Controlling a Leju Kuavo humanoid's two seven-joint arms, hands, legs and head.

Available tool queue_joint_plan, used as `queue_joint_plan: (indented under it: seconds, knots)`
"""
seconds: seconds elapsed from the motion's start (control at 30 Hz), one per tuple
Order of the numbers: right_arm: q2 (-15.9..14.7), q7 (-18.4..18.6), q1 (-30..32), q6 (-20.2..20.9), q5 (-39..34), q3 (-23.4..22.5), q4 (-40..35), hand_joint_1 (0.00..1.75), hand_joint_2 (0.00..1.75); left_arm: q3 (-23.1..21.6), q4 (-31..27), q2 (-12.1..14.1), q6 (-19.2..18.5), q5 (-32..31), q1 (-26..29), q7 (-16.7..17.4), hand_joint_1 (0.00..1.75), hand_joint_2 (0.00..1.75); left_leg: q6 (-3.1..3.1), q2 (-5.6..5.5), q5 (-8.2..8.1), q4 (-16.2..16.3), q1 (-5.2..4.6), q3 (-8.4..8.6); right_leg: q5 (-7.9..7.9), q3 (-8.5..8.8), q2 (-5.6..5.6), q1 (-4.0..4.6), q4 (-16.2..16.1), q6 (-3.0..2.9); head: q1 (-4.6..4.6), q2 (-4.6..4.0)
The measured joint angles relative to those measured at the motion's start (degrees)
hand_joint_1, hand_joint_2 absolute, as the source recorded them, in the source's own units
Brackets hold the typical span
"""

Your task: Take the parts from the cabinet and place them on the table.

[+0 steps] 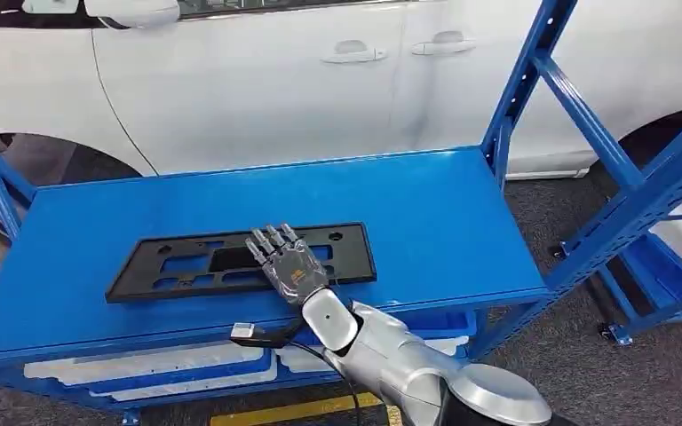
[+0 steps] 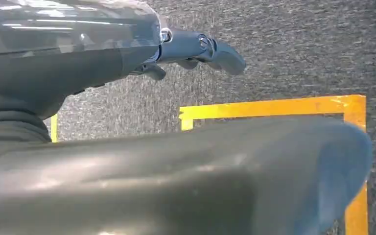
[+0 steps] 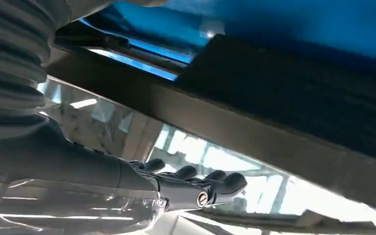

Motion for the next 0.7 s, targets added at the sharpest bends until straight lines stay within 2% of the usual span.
queue_joint_plan:
  seconds: [0.03,0.07,0.1,0.13,0.17,0.23,0.27,0.3,0.33,0.4,0.43,0.47,0.53,0.57,0.6,0.63,0.67,0.7]
  knots:
    - [0.00,0.07,-0.02,0.37,0.00,-0.16,0.18,1.33,1.75,0.00,0.00,0.00,0.00,0.07,0.12,0.02,0.00,0.00,0.28,-0.01,-0.02,0.08,-0.15,-0.04,0.05,0.07,0.00,-0.09,-0.15,0.26,-0.02,0.00]
    - [0.00,0.22,-0.02,0.77,-0.04,-0.33,0.42,1.50,1.75,0.00,0.00,0.00,0.00,0.07,0.19,0.02,0.00,0.00,0.66,-0.01,0.07,0.00,-0.18,0.00,0.08,0.14,0.00,-0.17,-0.19,0.60,-0.02,0.00]
    - [-0.02,0.24,-0.06,1.55,-0.22,-0.62,0.62,1.50,1.75,0.00,0.00,-0.02,0.02,0.07,0.18,0.02,0.00,0.00,1.18,0.11,0.42,-0.44,0.28,0.14,-0.30,0.05,0.00,-0.12,0.11,0.95,-0.02,0.00]
    - [-0.02,0.24,-0.11,2.39,-0.54,-0.88,0.92,1.75,1.75,0.00,0.00,-0.02,0.00,0.09,0.09,0.02,0.00,0.00,1.50,0.14,0.50,-0.53,0.24,0.16,-1.59,-0.52,-0.04,-0.27,1.73,1.18,0.00,0.00]
    - [0.00,0.24,-0.14,3.18,-0.94,-1.14,1.14,1.75,1.75,0.00,0.00,0.00,0.00,0.09,0.02,0.02,0.00,0.00,1.88,0.16,0.54,-0.53,0.22,0.04,-3.96,-2.26,-0.06,-0.31,5.45,1.30,0.00,0.00]
    - [-0.02,0.26,0.07,4.08,-1.24,-1.73,1.88,1.75,1.75,0.00,0.00,0.02,-0.22,0.09,0.07,0.04,0.00,0.00,2.02,0.22,0.62,-0.50,0.13,-0.25,-8.34,-6.85,-0.07,-0.42,15.12,1.55,0.00,0.00]
    - [-0.02,0.28,0.19,4.26,-1.40,-1.99,2.25,1.75,1.75,0.00,0.00,0.07,-0.30,0.09,0.10,0.04,0.00,0.00,2.03,0.22,0.63,-0.47,0.10,-0.36,-9.05,-8.32,-0.08,-0.42,18.10,1.59,0.00,0.00]
    - [-0.04,0.33,0.26,4.44,-1.47,-2.17,2.52,1.75,1.75,0.02,0.00,0.09,-0.39,0.11,0.14,0.07,0.00,0.00,2.04,0.21,0.66,-0.45,0.08,-0.38,-8.46,-8.46,-0.08,-0.42,18.42,1.56,0.00,0.00]
    - [-0.04,0.37,0.26,4.57,-1.57,-2.43,2.82,1.75,1.75,0.00,0.00,0.09,-0.46,0.11,0.17,0.13,0.00,0.00,2.03,0.19,0.66,-0.42,0.07,-0.35,-6.66,-7.21,-0.08,-0.42,16.05,1.40,0.00,0.00]
    - [-0.02,0.46,0.20,4.57,-1.66,-2.84,3.13,1.75,1.75,0.00,0.00,0.09,-0.61,0.13,0.13,0.15,0.00,0.00,1.94,0.09,0.65,-0.38,-0.04,-0.18,-1.80,-1.88,-0.08,-0.30,5.79,0.65,0.00,0.00]
    - [-0.02,0.55,0.04,4.57,-1.75,-3.15,3.24,1.75,1.75,0.00,0.02,0.04,-0.63,0.13,0.12,0.20,0.00,0.00,1.85,0.09,0.69,-0.39,-0.02,-0.18,-0.57,0.49,-0.10,-0.09,1.40,0.00,0.00,0.00]
    - [-0.02,0.57,-0.11,4.57,-1.73,-3.35,3.32,1.75,1.75,0.00,0.02,-0.04,-0.63,0.13,0.09,0.20,0.00,0.00,1.40,-0.03,0.56,0.05,-0.52,-0.43,-0.96,0.89,-0.17,0.07,-0.15,0.13,0.00,0.00]
    - [-0.02,0.55,-0.05,4.57,-1.57,-3.54,3.41,1.75,1.75,0.00,0.02,-0.02,-0.63,0.24,0.14,0.20,0.00,0.00,0.73,-0.05,0.77,-0.15,-0.33,-0.47,-0.72,0.64,-0.18,0.17,0.03,0.06,0.00,0.00]
    - [-0.02,0.55,-0.10,4.50,-1.53,-3.78,3.52,1.75,1.75,0.00,0.02,-0.02,-0.66,0.26,0.12,0.20,0.00,0.00,0.32,-0.04,0.90,-0.41,-0.17,-0.34,-0.62,0.69,-0.16,0.33,-0.06,-0.29,0.00,0.00]
    - [-0.02,0.52,-0.26,4.37,-1.51,-4.05,3.54,1.75,1.75,0.00,0.02,0.02,-0.66,0.31,0.09,0.13,0.00,0.00,-0.02,-0.05,0.79,-0.39,-0.24,-0.26,-0.21,1.01,-0.23,-0.09,-0.79,-0.78,0.00,0.00]
    - [-0.02,0.50,-0.29,4.37,-1.51,-4.27,3.59,1.75,1.75,0.00,0.02,0.00,-0.66,0.33,0.09,0.07,0.00,0.00,-0.24,0.00,-0.08,0.57,-0.07,-0.64,0.05,1.24,-0.37,-0.30,-1.18,-1.01,0.00,0.00]
    - [-0.02,0.48,-0.28,4.37,-1.49,-4.44,3.69,1.75,1.75,0.00,0.02,-0.02,-0.70,0.33,0.09,-0.04,0.00,0.00,-0.46,0.01,-1.99,3.25,-0.03,-1.84,0.13,1.19,-0.43,-0.35,-1.23,-1.26,-0.02,0.00]
    - [-0.02,0.48,-0.28,4.26,-1.27,-4.53,3.76,1.75,1.75,0.00,0.02,-0.02,-0.72,0.42,0.10,-0.09,0.00,0.00,-0.69,0.02,-4.29,7.51,0.16,-3.79,0.16,1.05,-0.42,-0.32,-1.22,-1.32,-0.02,0.00]
